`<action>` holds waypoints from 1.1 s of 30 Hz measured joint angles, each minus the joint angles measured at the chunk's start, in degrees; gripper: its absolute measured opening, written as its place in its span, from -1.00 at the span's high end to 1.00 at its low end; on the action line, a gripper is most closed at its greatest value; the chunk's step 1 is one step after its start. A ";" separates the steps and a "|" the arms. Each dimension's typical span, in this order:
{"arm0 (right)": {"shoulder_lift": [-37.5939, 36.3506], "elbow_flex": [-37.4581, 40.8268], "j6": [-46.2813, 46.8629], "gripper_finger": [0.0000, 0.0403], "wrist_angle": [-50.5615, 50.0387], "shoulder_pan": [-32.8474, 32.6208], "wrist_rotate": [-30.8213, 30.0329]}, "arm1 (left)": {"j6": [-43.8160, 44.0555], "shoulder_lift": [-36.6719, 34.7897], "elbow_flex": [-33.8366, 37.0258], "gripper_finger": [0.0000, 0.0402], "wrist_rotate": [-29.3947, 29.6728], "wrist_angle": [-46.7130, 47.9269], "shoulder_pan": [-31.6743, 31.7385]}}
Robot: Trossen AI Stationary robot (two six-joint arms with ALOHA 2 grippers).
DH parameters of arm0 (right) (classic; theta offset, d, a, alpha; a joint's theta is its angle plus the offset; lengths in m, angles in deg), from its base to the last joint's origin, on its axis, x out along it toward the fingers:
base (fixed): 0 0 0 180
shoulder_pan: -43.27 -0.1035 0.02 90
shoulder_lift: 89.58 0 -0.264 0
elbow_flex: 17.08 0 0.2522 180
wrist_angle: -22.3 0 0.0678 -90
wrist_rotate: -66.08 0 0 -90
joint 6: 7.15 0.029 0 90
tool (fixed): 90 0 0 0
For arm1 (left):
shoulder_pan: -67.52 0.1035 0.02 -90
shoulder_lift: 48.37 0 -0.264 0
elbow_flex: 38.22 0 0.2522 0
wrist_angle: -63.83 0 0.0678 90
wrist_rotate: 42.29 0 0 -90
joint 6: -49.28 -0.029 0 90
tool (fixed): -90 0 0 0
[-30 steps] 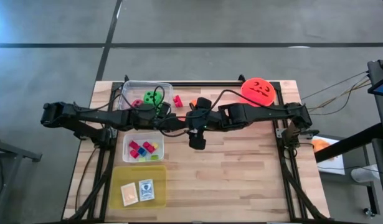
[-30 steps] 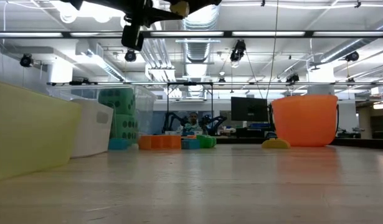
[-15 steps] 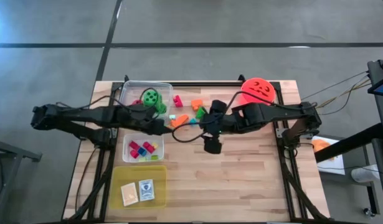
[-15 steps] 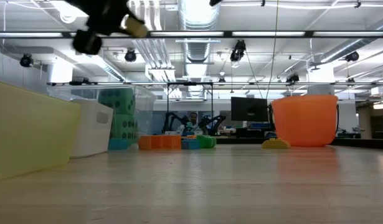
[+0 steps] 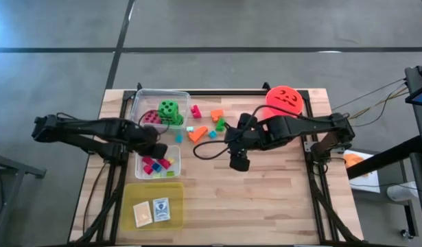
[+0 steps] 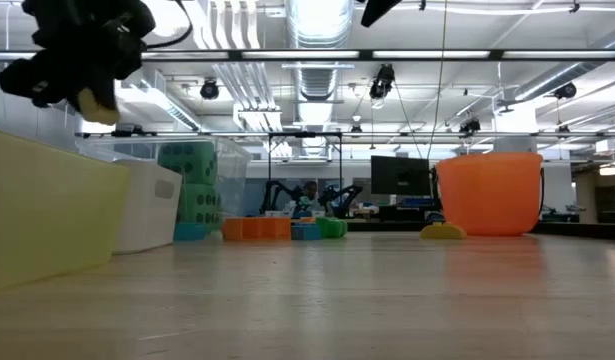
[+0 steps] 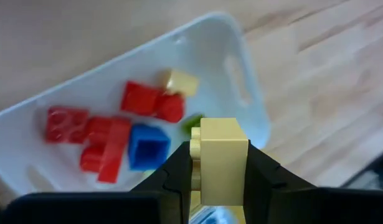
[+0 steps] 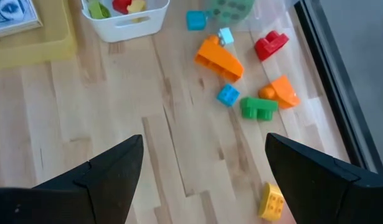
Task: Pick & Place Toys
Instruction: Put the yellow game piece into the white bin
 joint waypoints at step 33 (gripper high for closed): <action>-0.48 0.39 -0.07 -0.65 0.07 -0.46 -0.01 | -9.78 24.30 0.15 0.59 8.38 1.56 -1.95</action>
